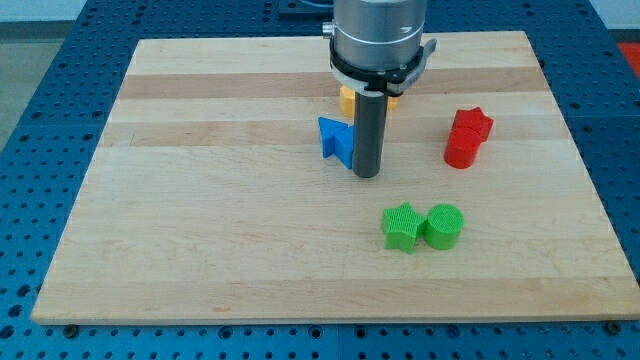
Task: Move the green slightly to the left side of the board
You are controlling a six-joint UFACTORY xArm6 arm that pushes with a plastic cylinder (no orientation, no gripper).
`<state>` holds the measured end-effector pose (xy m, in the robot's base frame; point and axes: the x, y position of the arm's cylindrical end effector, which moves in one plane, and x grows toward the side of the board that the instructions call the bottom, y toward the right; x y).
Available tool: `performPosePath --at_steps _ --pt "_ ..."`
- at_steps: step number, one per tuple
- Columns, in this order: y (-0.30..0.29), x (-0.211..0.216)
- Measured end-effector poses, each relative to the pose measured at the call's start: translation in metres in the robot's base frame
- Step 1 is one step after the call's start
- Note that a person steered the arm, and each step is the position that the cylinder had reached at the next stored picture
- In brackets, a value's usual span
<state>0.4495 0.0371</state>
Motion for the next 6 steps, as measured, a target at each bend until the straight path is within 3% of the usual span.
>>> performPosePath --at_steps 2,3,5,6 --pt "0.007 -0.001" --pt "0.042 0.003" --pt "0.126 0.054" --pt "0.118 0.076"
